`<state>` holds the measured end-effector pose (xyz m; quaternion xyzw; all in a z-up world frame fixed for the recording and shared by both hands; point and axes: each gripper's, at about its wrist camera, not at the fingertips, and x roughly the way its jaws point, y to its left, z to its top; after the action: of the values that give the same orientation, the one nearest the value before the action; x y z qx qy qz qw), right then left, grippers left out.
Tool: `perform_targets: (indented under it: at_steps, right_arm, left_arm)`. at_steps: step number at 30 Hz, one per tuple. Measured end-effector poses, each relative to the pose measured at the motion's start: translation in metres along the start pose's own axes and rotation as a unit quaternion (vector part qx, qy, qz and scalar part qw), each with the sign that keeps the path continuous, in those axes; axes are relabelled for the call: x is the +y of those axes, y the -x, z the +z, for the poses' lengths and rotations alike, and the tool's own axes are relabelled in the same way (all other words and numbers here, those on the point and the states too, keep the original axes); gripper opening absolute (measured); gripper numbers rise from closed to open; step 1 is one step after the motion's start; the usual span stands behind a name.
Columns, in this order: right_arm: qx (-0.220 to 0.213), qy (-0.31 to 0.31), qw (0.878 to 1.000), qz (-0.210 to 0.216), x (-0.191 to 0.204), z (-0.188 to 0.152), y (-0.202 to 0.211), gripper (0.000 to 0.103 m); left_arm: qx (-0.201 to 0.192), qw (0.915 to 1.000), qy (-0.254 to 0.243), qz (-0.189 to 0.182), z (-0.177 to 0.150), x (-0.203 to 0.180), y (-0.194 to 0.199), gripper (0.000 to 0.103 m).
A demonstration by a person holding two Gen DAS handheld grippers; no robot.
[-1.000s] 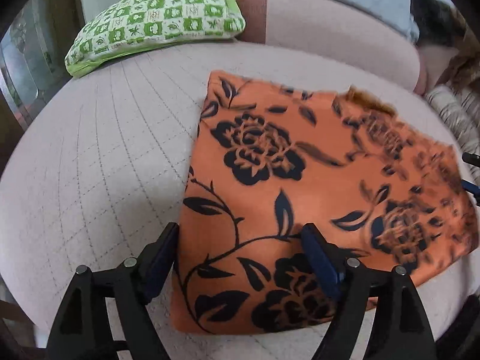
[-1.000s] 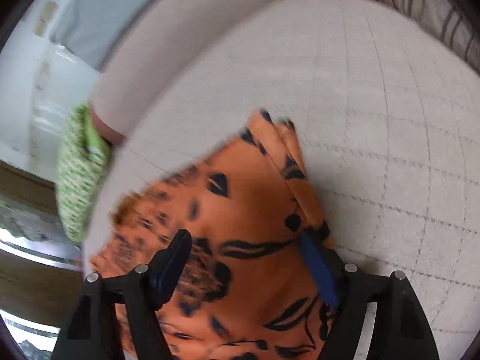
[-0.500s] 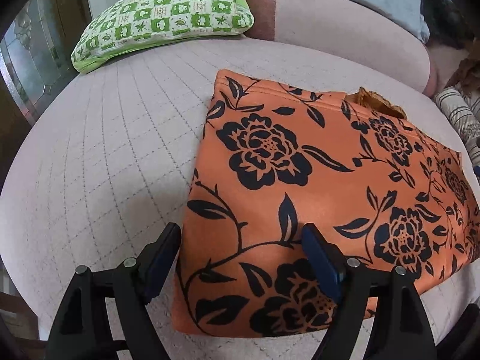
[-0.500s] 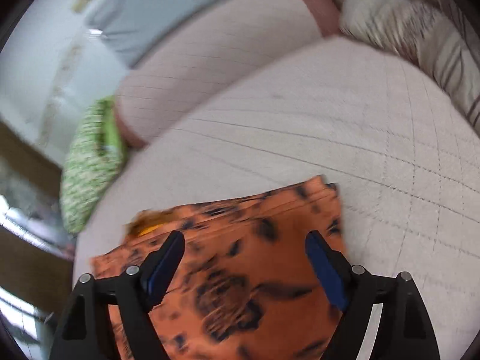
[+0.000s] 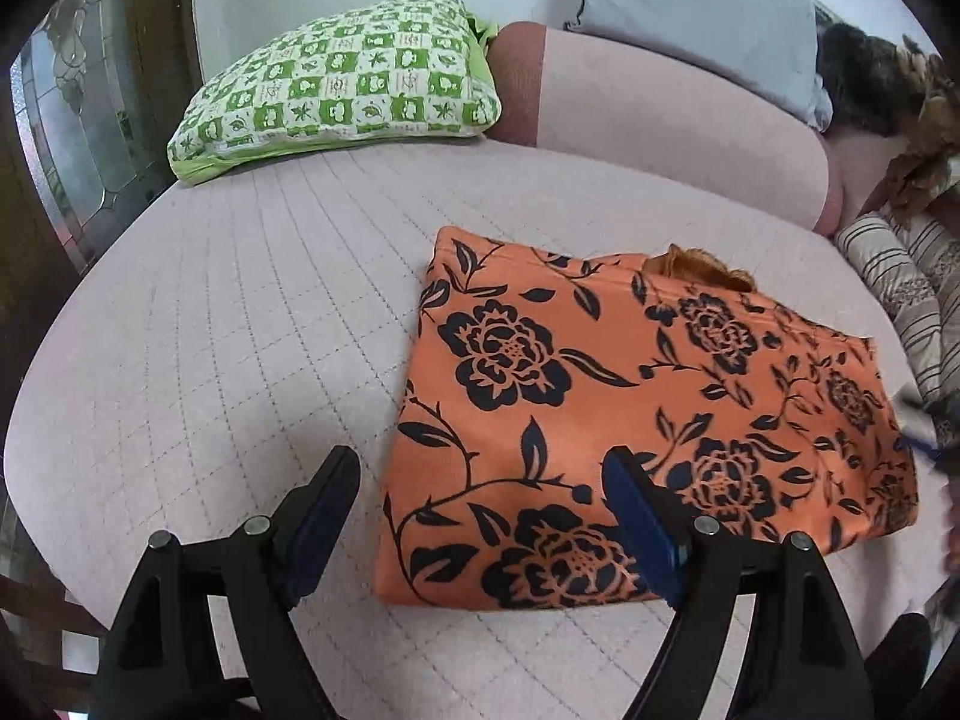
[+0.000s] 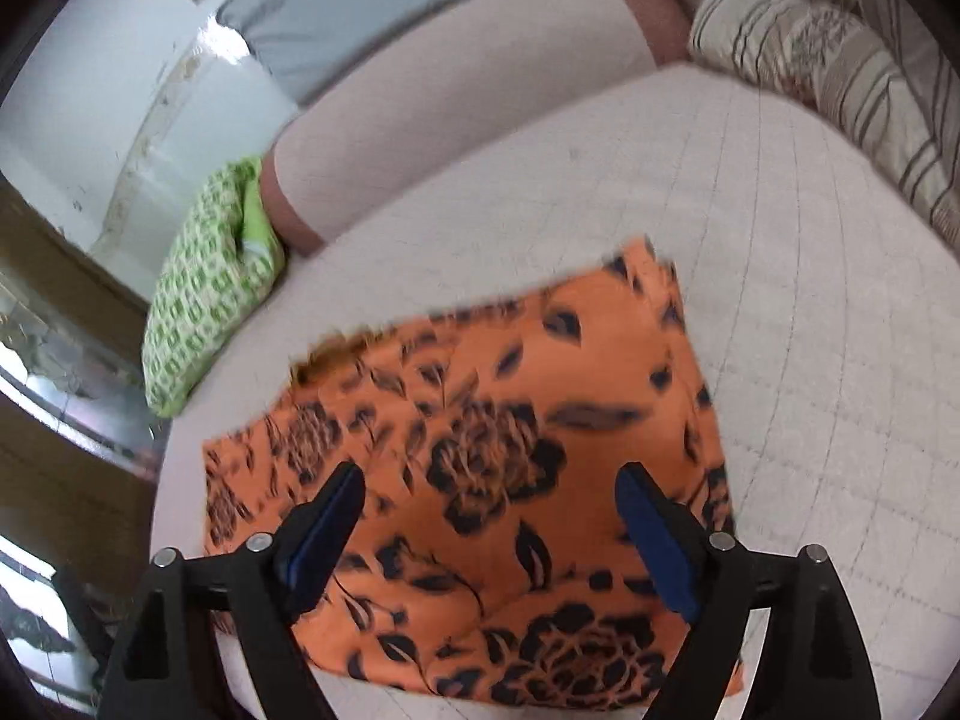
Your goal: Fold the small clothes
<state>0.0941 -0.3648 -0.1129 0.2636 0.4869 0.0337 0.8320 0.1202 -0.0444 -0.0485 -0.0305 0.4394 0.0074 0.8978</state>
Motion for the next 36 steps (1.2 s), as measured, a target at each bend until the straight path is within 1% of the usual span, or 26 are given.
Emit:
perform_targets:
  at_steps: [1,2,3,4,6,8,9,10,11,12,13,14,15,17,19,21,23,24,26,27,28,29,31,33,34,36]
  right_arm:
    - [0.027,-0.013,0.999,-0.011,-0.013,-0.005,-0.018,0.088]
    - [0.014,-0.022,1.0,-0.001,-0.018,-0.007,-0.016,0.087]
    - [-0.004,-0.036,0.999,-0.001,-0.014,-0.007,-0.001,0.087]
    - [-0.007,-0.041,0.999,0.004,-0.009,-0.008,0.009,0.087]
    - [-0.025,-0.027,0.999,0.033,0.004,-0.013,0.033,0.087]
    - [-0.05,-0.005,0.997,0.064,0.013,-0.023,0.052,0.088]
    - [-0.053,0.005,0.995,0.079,0.012,-0.029,0.052,0.089]
    - [-0.046,0.009,0.996,0.075,0.012,-0.032,0.045,0.09]
    - [-0.026,0.006,0.998,0.052,0.014,-0.034,0.024,0.093]
    - [0.026,-0.018,0.999,0.009,-0.006,-0.04,-0.003,0.094]
    - [0.037,-0.041,0.998,0.021,-0.018,-0.043,-0.013,0.093]
    - [-0.007,-0.059,0.997,0.047,-0.024,-0.046,0.004,0.091]
    - [-0.017,-0.072,0.996,0.054,-0.023,-0.047,0.017,0.091]
    - [-0.037,-0.074,0.994,0.065,-0.019,-0.05,0.037,0.092]
    - [-0.07,-0.077,0.993,0.064,-0.023,-0.061,0.058,0.092]
    - [-0.07,-0.112,0.989,0.064,-0.042,-0.079,0.064,0.092]
    - [-0.038,-0.157,0.985,0.061,-0.063,-0.101,0.054,0.092]
    - [-0.031,-0.161,0.985,0.061,-0.069,-0.104,0.061,0.092]
    - [-0.049,-0.157,0.984,0.07,-0.07,-0.112,0.07,0.092]
    - [-0.059,-0.152,0.984,0.074,-0.066,-0.111,0.075,0.092]
    - [-0.075,-0.145,0.983,0.089,-0.061,-0.109,0.082,0.092]
    - [-0.078,-0.145,0.982,0.097,-0.063,-0.108,0.088,0.092]
    - [-0.067,-0.174,0.976,0.112,-0.065,-0.108,0.081,0.092]
    - [-0.059,-0.215,0.967,0.122,-0.074,-0.111,0.069,0.092]
    - [-0.052,-0.249,0.958,0.131,-0.082,-0.112,0.06,0.092]
    - [-0.049,-0.286,0.944,0.156,-0.088,-0.112,0.05,0.092]
  left_arm:
    - [-0.002,1.0,0.0,0.0,0.0,-0.001,0.003,0.083]
    - [-0.003,1.0,-0.001,-0.001,-0.001,0.0,0.008,0.083]
    - [-0.006,1.0,-0.004,-0.002,-0.002,0.0,0.014,0.083]
    - [-0.013,0.9999,-0.006,-0.001,-0.003,0.0,0.019,0.083]
    - [-0.019,0.9997,-0.006,0.009,-0.004,0.002,0.024,0.083]
    - [-0.016,0.9999,0.004,0.005,-0.006,0.003,0.025,0.083]
    - [-0.015,0.9998,0.008,0.002,-0.008,0.003,0.025,0.083]
    - [-0.013,0.9999,0.01,-0.001,-0.01,0.002,0.025,0.083]
    - [-0.01,0.9999,0.01,-0.004,-0.011,0.001,0.025,0.083]
    - [-0.008,0.9999,0.011,-0.007,-0.014,-0.001,0.025,0.083]
    - [-0.005,0.9999,0.011,-0.01,-0.017,-0.002,0.026,0.083]
    - [-0.002,0.9999,0.008,-0.014,-0.021,-0.003,0.026,0.083]
    - [-0.001,0.9999,0.003,-0.014,-0.025,-0.004,0.028,0.083]
    - [-0.004,1.0,-0.002,0.002,-0.031,-0.004,0.027,0.083]
    - [0.0,1.0,0.002,0.0,-0.034,-0.005,0.024,0.083]
    - [0.007,0.9999,0.006,-0.004,-0.038,-0.009,0.017,0.083]
    - [0.018,0.9998,-0.006,-0.002,-0.042,-0.016,0.008,0.083]
    - [0.026,0.9995,-0.017,0.005,-0.045,-0.02,0.002,0.083]
    - [0.035,0.9989,-0.03,0.012,-0.048,-0.025,-0.003,0.083]
    - [0.031,0.999,-0.031,0.01,-0.048,-0.027,-0.002,0.083]
    - [0.025,0.9992,-0.03,0.01,-0.047,-0.029,-0.001,0.083]
    - [0.02,0.9994,-0.028,0.008,-0.045,-0.031,0.001,0.083]
    - [0.003,0.9997,-0.025,-0.001,-0.039,-0.038,0.003,0.083]
    - [-0.011,0.9996,-0.026,-0.004,-0.033,-0.047,0.002,0.083]
    - [-0.018,0.9995,-0.025,-0.006,-0.031,-0.051,0.0,0.083]
    - [-0.018,0.9995,-0.025,-0.008,-0.027,-0.063,-0.009,0.083]
